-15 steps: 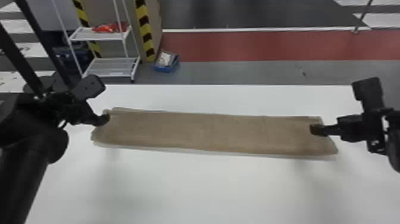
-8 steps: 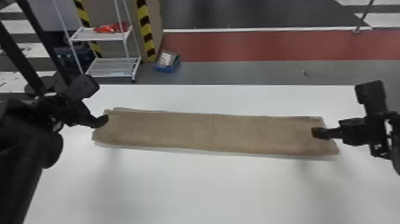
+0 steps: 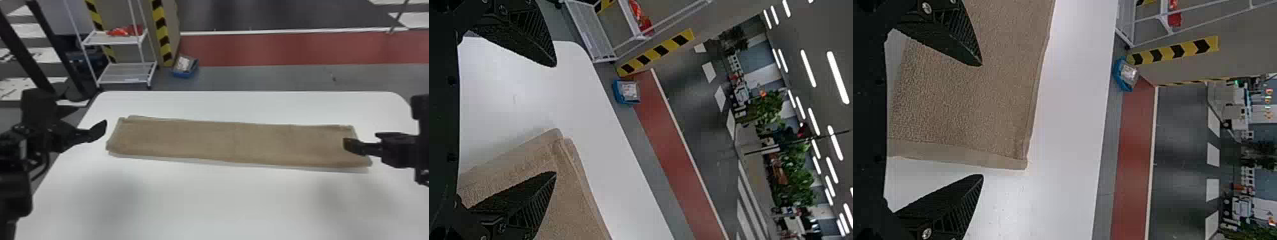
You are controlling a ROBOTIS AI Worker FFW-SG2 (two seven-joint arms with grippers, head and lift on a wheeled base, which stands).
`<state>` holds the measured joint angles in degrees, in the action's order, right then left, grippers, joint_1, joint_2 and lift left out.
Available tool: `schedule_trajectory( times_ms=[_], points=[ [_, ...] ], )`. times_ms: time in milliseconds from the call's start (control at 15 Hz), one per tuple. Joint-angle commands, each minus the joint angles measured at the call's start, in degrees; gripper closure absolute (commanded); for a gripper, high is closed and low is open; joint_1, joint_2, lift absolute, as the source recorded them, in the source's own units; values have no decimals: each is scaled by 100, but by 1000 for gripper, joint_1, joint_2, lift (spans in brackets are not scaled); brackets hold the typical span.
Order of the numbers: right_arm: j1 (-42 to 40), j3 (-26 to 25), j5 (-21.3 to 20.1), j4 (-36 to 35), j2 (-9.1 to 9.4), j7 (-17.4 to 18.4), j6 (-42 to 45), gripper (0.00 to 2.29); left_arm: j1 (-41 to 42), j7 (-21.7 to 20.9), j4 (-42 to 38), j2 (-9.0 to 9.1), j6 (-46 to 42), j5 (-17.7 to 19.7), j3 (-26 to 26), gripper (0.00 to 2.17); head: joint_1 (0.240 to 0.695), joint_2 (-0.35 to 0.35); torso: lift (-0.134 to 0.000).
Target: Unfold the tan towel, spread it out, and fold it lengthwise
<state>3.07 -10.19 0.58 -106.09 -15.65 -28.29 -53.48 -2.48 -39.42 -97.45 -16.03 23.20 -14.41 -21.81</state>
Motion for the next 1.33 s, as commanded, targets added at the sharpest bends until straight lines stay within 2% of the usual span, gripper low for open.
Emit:
schedule_trajectory(
  times_ms=[0,133,200,333,400,467,600,667,733,800,933,1067,1267],
  points=[
    [-571,-62,276,-500,308,289,764,97,661,224,-617,381,32,1028,-421,130,695,100,-123],
    [-905,17,540,-570,493,702,1555,113,1259,611,-1135,662,-38,1529,-500,140,695,116,-123],
    [-1072,113,619,-544,598,878,2188,113,1514,716,-1364,891,-73,1801,-544,144,695,122,-123],
    [-1424,359,724,-271,695,1283,3963,113,1980,997,-1698,1295,-302,2329,-561,151,695,132,-123],
    [-1520,377,786,-210,774,1335,4069,113,2173,1138,-1698,1401,-671,2417,-526,151,695,132,-123],
    [-1714,456,777,-131,774,1502,4526,113,2419,1375,-1707,1489,-970,2522,-447,154,695,134,-123],
    [-2109,570,777,-78,774,1722,5405,113,2718,1683,-1619,1612,-1638,2672,-307,157,695,142,-123],
    [-2346,632,759,-87,774,1810,5862,113,2824,1736,-1452,1618,-2376,2654,-263,167,695,146,-123],
    [-2575,711,715,-113,791,1915,6002,113,2894,1938,-1382,1618,-2587,2645,-192,167,695,149,-123],
    [-2724,746,654,-140,818,1986,6002,113,2973,2184,-1382,1618,-2552,2628,-104,167,695,153,-123],
    [-2997,781,584,-298,897,2082,6002,113,3043,2386,-1267,1618,-2763,2373,98,167,695,171,-123],
    [-3058,773,531,-377,914,2188,5932,110,3131,2781,-1188,1618,-3167,1942,423,167,695,178,-123],
    [-3190,755,540,-518,1002,2197,5932,110,3395,3010,-1118,1618,-3818,1951,766,167,695,155,-123]
  ],
)
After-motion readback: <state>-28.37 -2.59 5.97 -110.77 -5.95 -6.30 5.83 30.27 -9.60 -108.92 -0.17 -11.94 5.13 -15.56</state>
